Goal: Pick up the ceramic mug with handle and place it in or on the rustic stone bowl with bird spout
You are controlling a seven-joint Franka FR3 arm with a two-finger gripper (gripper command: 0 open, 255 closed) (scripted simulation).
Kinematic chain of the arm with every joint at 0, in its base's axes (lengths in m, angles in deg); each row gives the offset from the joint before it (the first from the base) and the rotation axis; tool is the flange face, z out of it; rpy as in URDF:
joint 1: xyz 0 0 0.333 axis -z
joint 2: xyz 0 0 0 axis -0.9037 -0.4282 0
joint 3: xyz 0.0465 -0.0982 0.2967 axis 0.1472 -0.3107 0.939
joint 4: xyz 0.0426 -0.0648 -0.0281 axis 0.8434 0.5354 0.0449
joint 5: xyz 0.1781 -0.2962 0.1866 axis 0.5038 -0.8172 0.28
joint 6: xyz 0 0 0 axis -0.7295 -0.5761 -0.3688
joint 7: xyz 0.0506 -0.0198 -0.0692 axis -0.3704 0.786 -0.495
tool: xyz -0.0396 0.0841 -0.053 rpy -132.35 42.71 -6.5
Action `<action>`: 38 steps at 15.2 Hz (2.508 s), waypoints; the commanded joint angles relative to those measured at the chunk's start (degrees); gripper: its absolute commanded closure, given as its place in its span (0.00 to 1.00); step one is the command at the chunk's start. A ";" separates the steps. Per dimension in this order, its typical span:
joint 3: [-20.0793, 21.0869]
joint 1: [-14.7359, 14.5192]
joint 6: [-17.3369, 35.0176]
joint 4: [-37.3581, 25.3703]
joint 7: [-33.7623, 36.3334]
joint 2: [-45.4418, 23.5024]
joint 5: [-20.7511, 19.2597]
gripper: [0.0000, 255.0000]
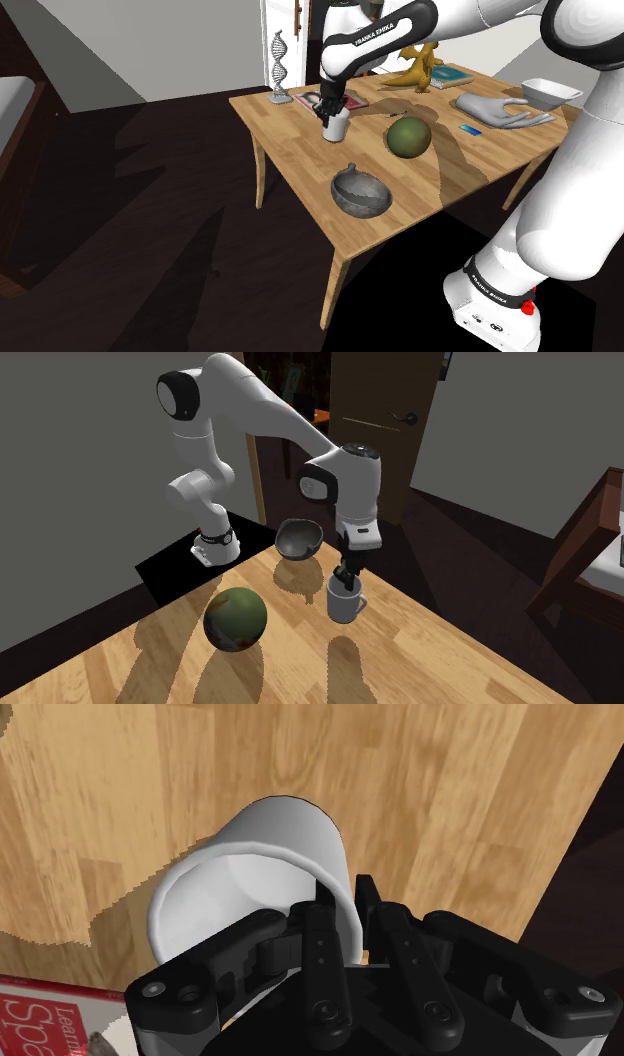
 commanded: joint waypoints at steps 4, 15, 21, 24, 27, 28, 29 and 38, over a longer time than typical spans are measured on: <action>0.03 -0.06 -3.51 -2.16 -0.16 1.35 0.03 1.00; 0.07 -0.14 -11.47 -7.83 -0.62 3.66 0.11 1.00; 0.09 -0.18 -15.92 -11.62 -0.89 4.33 0.18 1.00; 0.42 -0.62 -16.68 -10.18 -0.10 6.47 -0.09 1.00; 1.56 -1.86 -16.15 -3.53 2.52 12.41 -0.78 1.00; 2.00 -2.23 -16.10 -1.49 3.40 14.33 -0.94 1.00; 2.46 -2.61 -16.10 0.47 4.29 16.23 -1.06 1.00; 7.66 -6.01 -18.43 14.88 12.31 32.28 -0.27 1.00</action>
